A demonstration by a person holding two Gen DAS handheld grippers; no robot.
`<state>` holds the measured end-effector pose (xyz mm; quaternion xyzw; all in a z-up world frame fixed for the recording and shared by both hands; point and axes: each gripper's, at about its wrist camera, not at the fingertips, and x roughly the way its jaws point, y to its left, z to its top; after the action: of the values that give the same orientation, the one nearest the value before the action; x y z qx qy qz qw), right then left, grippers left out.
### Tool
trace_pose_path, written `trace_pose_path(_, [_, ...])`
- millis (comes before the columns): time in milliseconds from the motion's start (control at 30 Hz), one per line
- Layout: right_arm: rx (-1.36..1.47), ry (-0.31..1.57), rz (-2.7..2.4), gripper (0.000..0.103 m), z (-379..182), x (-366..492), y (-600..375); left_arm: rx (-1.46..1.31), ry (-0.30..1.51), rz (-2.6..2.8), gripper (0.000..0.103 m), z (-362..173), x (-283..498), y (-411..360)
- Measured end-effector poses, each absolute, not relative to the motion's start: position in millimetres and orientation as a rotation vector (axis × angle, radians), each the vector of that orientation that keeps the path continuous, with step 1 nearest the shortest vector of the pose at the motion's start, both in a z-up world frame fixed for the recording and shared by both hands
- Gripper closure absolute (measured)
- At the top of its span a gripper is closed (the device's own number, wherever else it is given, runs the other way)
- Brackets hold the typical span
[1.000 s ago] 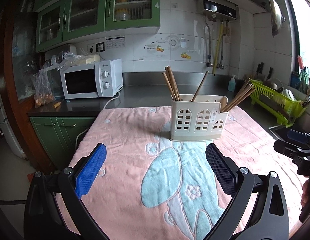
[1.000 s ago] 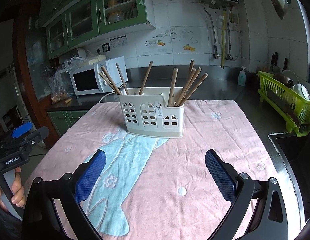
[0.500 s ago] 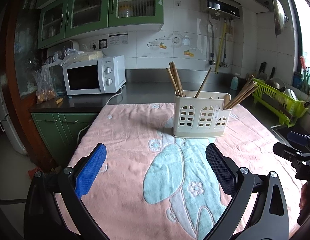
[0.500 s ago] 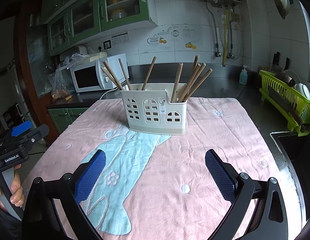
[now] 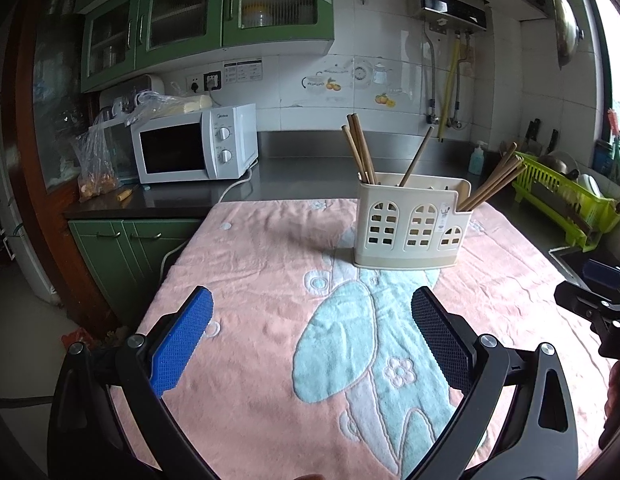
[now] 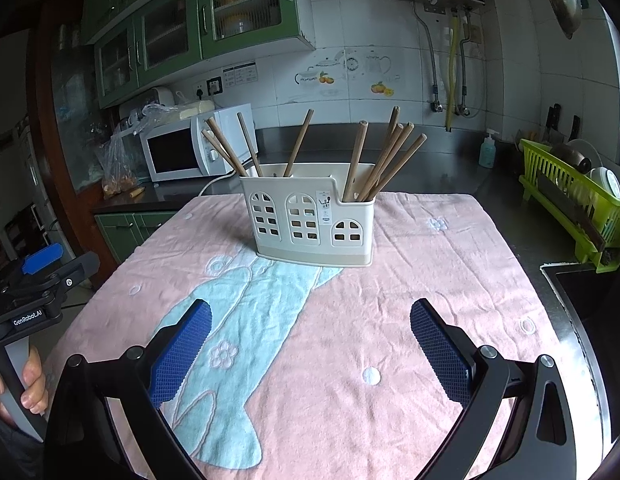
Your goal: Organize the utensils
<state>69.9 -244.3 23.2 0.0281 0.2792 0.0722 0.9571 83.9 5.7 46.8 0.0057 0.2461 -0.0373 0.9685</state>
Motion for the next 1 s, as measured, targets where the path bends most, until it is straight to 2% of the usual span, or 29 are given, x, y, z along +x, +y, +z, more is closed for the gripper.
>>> trace_pose_path(1000, [0.048,0.566,0.147,0.007,23.4,67.7,-239.1,0.010,0.515,-0.068,0.005,39.0,85.2,7.8])
